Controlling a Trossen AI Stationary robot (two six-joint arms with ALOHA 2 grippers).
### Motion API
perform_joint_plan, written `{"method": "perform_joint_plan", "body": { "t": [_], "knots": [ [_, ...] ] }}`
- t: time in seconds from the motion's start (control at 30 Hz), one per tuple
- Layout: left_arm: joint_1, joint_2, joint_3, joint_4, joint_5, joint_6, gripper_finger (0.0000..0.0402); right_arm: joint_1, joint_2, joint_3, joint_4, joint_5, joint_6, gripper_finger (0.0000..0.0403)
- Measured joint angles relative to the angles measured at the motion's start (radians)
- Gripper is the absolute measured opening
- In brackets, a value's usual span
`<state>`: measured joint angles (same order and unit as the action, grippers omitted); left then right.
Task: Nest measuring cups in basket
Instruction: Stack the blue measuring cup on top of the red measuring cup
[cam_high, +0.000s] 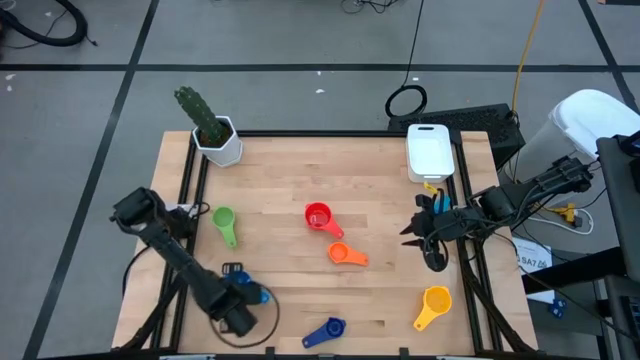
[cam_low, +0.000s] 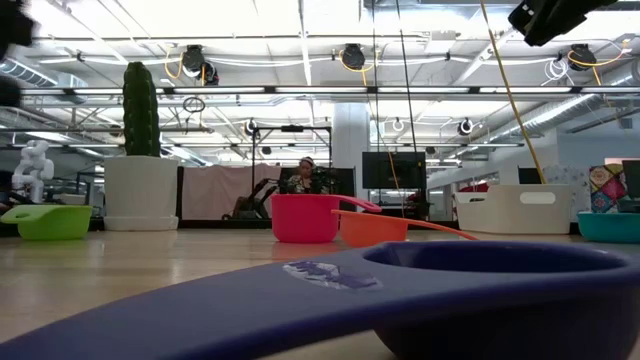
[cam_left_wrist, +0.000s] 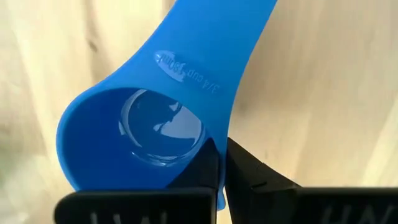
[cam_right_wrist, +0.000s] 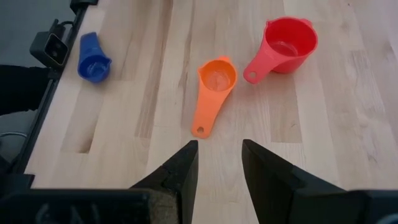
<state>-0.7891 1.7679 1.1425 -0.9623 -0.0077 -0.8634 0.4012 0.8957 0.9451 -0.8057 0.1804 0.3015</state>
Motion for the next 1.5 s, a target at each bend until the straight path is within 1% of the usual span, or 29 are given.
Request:
{"method": "perform_joint_plan", "body": {
  "t": [0.17, 0.33, 0.43, 0.57, 0.73, 0.87, 1.0, 1.1, 1.17, 1.5],
  "knots": [
    [0.095, 0.001, 0.048, -0.003, -0.105, 0.017, 0.0007, 0.0, -0.05, 0.0, -0.135, 0.002, 0.062, 0.0118],
    [0.196, 0.001, 0.131, -0.055, -0.185, 0.146, 0.0007, 0.0, -0.133, 0.0, -0.21, 0.007, 0.128, 0.0118],
    [0.263, 0.001, 0.182, -0.105, -0.231, 0.254, 0.0006, 0.0, -0.182, 0.0, -0.23, 0.006, 0.143, 0.0118],
    [0.37, 0.001, 0.227, -0.1, -0.274, 0.415, 0.0006, 0.0, -0.236, 0.0, -0.228, 0.001, 0.113, 0.0118],
    [0.523, 0.001, 0.241, -0.014, -0.31, 0.626, 0.0006, 0.0, -0.28, 0.001, -0.224, -0.001, 0.083, 0.0118],
    [0.607, 0.001, 0.241, 0.034, -0.311, 0.76, 0.0006, 0.0, -0.289, 0.001, -0.225, -0.025, 0.087, 0.0118],
    [0.64, 0.001, 0.241, 0.08, -0.304, 0.887, 0.0006, 0.0, -0.289, 0.001, -0.229, -0.037, 0.095, 0.0118],
    [0.64, 0.001, 0.241, 0.148, -0.272, 0.955, 0.0006, 0.0, -0.289, 0.001, -0.237, -0.048, 0.097, 0.0118],
    [0.64, 0.001, 0.241, 0.181, -0.27, 0.985, 0.0006, 0.0, -0.289, 0.001, -0.239, -0.047, 0.098, 0.0118],
    [0.65, 0.001, 0.241, 0.214, -0.262, 0.996, 0.0006, 0.0, -0.289, 0.001, -0.239, -0.024, 0.098, 0.0118]
  ]
}}
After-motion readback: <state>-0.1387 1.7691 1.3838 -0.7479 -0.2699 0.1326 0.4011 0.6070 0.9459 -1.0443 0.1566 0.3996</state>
